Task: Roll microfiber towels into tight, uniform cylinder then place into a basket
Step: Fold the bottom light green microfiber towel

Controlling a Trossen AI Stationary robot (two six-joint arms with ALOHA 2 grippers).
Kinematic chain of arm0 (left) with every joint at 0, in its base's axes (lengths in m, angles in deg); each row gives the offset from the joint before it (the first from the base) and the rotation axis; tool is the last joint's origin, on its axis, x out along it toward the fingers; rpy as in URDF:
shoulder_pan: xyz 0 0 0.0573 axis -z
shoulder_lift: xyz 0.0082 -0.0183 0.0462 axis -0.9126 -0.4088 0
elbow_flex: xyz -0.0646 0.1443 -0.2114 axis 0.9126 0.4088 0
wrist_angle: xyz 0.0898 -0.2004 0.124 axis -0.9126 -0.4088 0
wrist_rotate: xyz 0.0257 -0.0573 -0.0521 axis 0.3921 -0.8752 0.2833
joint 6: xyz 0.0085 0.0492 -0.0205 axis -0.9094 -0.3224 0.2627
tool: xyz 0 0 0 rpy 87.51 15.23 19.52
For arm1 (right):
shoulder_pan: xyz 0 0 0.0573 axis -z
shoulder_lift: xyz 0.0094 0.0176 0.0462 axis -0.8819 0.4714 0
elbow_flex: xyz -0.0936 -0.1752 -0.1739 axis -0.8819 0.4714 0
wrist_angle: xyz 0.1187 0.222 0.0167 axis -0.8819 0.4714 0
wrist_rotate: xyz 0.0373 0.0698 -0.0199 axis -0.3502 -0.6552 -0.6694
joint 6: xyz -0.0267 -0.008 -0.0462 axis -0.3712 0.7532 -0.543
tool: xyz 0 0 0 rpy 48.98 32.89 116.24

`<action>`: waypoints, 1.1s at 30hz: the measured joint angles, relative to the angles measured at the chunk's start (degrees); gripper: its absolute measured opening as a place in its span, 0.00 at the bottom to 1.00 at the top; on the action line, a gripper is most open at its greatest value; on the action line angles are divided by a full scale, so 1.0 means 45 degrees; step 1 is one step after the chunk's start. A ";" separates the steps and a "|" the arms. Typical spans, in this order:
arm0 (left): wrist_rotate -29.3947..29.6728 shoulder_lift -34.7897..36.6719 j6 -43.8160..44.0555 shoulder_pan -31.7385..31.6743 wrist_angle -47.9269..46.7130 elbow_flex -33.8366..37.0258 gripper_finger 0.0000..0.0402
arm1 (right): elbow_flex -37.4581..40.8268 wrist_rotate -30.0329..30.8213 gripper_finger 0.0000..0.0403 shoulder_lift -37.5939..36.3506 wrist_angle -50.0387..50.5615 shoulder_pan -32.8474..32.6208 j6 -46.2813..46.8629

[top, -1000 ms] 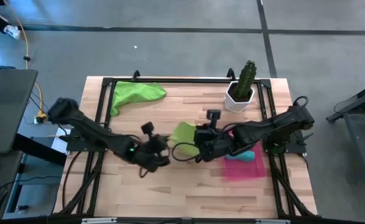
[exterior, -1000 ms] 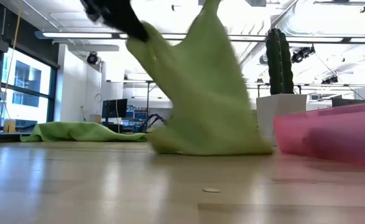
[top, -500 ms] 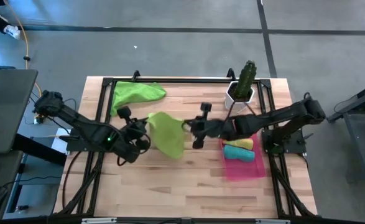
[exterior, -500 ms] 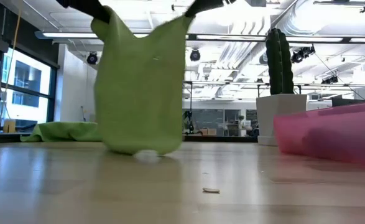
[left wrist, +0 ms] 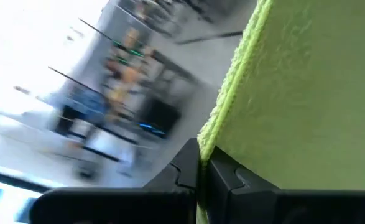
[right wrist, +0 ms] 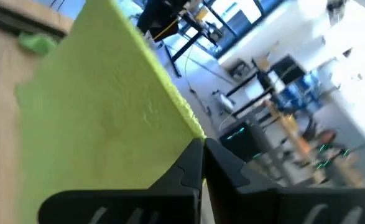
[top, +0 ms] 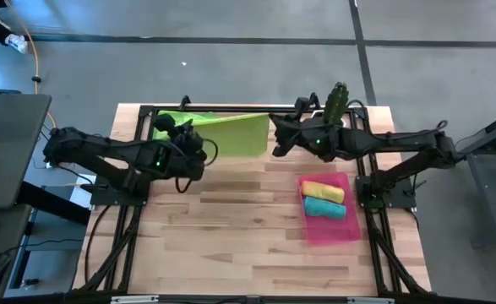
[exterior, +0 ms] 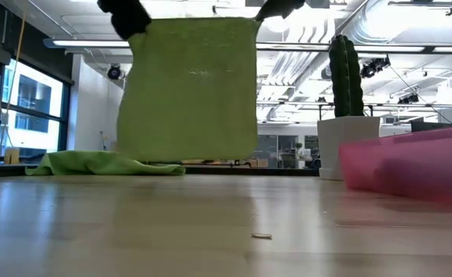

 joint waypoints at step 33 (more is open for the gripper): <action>-1.2491 -0.5682 0.5543 0.4538 0.2825 -0.0614 0.00 | 0.4803 -0.4132 0.00 0.0948 -0.0409 -0.5368 0.9798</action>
